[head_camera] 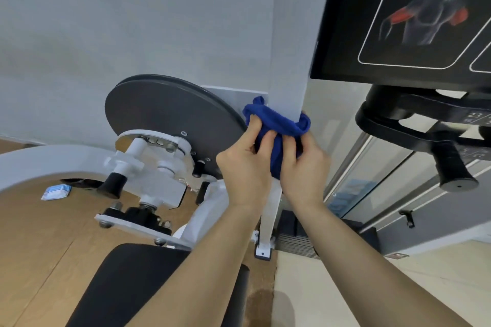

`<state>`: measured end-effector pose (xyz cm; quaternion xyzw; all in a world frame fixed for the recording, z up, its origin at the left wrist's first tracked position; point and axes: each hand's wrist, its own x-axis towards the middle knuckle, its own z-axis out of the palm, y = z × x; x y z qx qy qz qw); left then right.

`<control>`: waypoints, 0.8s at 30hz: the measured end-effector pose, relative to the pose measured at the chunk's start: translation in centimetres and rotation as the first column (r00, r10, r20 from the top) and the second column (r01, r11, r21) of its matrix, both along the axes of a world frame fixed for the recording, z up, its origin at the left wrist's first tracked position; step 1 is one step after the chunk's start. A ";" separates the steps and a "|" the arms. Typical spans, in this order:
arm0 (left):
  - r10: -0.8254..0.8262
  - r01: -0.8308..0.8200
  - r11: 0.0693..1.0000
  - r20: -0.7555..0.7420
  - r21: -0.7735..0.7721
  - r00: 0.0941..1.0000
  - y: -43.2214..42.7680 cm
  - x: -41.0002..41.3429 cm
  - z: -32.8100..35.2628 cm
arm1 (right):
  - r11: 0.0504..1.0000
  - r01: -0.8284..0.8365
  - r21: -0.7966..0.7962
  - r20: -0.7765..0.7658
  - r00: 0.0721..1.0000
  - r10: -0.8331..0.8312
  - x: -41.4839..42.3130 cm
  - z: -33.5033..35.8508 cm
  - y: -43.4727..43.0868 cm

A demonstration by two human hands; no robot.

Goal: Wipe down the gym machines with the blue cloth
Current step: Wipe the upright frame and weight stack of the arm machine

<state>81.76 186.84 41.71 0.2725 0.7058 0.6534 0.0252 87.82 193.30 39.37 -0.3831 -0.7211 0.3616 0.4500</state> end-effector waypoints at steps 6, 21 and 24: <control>0.049 -0.042 0.995 0.077 -0.085 0.996 -0.2 0.3 -0.8 | 0.992 -0.069 -0.101 0.062 0.995 0.076 0.7 -0.7 0.1; 0.062 -0.054 0.997 0.150 -0.053 0.987 -0.9 -0.1 -2.6 | 0.902 -0.249 -0.352 -0.104 0.968 0.226 1.2 -1.8 0.6; 0.076 -0.063 0.990 0.110 -0.124 0.991 -0.8 0.6 -3.0 | 0.899 -0.217 -0.380 -0.129 0.975 0.180 0.7 -2.6 0.8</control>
